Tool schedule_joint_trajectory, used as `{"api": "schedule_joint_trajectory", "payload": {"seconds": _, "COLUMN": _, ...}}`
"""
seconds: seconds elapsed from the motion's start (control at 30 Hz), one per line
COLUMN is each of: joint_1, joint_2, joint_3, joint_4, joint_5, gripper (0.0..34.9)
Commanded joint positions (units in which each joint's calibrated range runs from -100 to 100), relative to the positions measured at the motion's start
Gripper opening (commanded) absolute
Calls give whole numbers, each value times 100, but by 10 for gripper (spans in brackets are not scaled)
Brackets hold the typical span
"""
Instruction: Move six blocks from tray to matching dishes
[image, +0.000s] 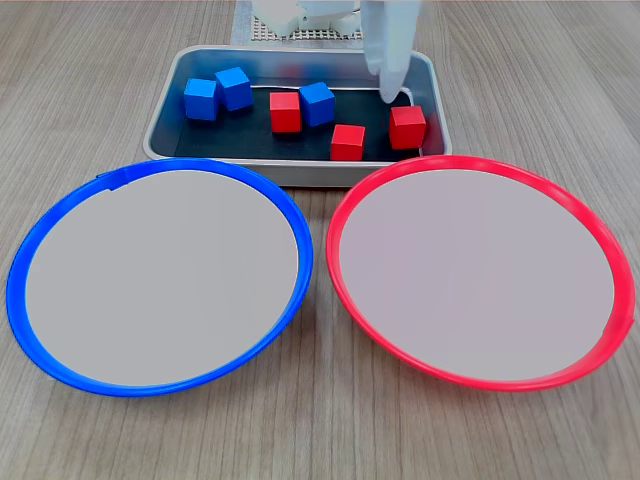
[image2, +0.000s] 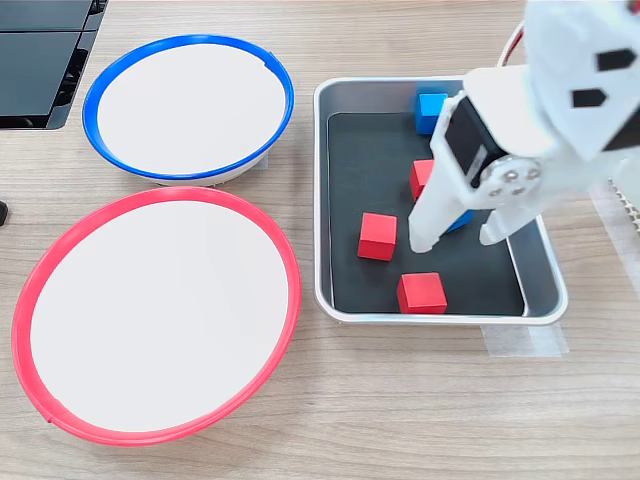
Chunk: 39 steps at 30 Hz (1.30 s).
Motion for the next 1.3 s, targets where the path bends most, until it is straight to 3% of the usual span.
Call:
{"api": "schedule_joint_trajectory", "payload": {"seconds": 0.0, "joint_1": -73, "joint_2": 276, "joint_3": -444, "joint_4": -91, "joint_5": -39, "gripper": 158}}
{"api": "schedule_joint_trajectory", "payload": {"seconds": 0.37, "joint_1": -120, "joint_2": 1103, "joint_3": -763, "joint_4": -504, "joint_5": -117, "gripper": 168}}
{"api": "schedule_joint_trajectory", "payload": {"seconds": 0.57, "joint_1": -176, "joint_2": 1496, "joint_3": -744, "joint_4": -726, "joint_5": -78, "gripper": 155}}
{"api": "schedule_joint_trajectory", "payload": {"seconds": 0.63, "joint_1": -233, "joint_2": 1615, "joint_3": -781, "joint_4": -735, "joint_5": -59, "gripper": 136}}
{"api": "schedule_joint_trajectory", "payload": {"seconds": 0.73, "joint_1": -346, "joint_2": 1769, "joint_3": -863, "joint_4": -735, "joint_5": -39, "gripper": 77}}
{"api": "schedule_joint_trajectory", "payload": {"seconds": 0.77, "joint_1": -393, "joint_2": 1828, "joint_3": -945, "joint_4": -685, "joint_5": -24, "gripper": 13}}
{"api": "schedule_joint_trajectory", "payload": {"seconds": 0.8, "joint_1": -412, "joint_2": 1845, "joint_3": -990, "joint_4": -652, "joint_5": -20, "gripper": 3}}
{"api": "schedule_joint_trajectory", "payload": {"seconds": 0.93, "joint_1": -233, "joint_2": 1820, "joint_3": -1691, "joint_4": 16, "joint_5": 29, "gripper": 1}}
{"api": "schedule_joint_trajectory", "payload": {"seconds": 1.07, "joint_1": 501, "joint_2": 1735, "joint_3": -3293, "joint_4": 1015, "joint_5": 107, "gripper": 1}}
{"api": "schedule_joint_trajectory", "payload": {"seconds": 1.17, "joint_1": 812, "joint_2": 2007, "joint_3": -4495, "joint_4": 900, "joint_5": 93, "gripper": 1}}
{"api": "schedule_joint_trajectory", "payload": {"seconds": 1.27, "joint_1": 671, "joint_2": 2886, "joint_3": -5669, "joint_4": 322, "joint_5": 20, "gripper": 2}}
